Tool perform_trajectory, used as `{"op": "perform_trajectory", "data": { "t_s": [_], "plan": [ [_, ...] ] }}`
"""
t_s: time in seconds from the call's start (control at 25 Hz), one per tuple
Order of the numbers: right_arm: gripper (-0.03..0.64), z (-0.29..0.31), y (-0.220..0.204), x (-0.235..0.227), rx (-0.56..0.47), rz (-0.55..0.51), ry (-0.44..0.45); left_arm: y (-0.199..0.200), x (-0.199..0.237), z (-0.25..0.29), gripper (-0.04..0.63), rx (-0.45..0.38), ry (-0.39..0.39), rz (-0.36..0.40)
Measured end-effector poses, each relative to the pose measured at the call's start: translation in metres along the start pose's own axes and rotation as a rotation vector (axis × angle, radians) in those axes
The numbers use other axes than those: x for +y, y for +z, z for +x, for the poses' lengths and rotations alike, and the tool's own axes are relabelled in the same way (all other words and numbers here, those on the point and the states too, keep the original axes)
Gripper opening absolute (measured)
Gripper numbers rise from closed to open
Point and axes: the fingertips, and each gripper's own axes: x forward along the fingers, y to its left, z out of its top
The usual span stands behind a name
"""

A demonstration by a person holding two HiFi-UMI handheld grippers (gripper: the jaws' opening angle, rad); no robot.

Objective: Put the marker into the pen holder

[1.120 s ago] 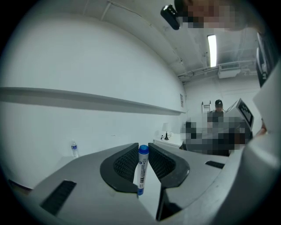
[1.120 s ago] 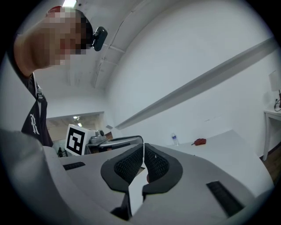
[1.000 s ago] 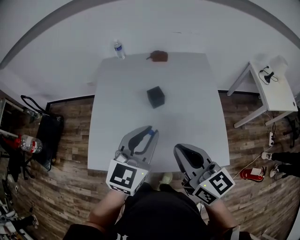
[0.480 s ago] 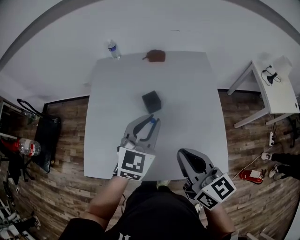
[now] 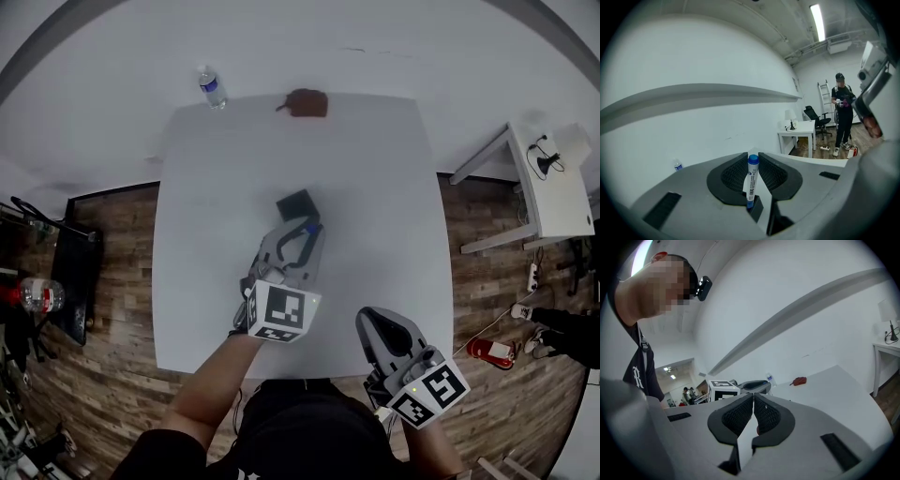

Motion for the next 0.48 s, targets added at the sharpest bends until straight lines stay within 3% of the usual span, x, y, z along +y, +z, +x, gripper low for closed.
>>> {"op": "perform_trajectory", "data": {
  "t_s": [0.48],
  "plan": [
    [0.017, 0.042, -0.021, -0.038, 0.09, 0.079, -0.058, -0.078, 0.013, 0.064, 0.072, 0.1, -0.012, 0.03]
  ]
}}
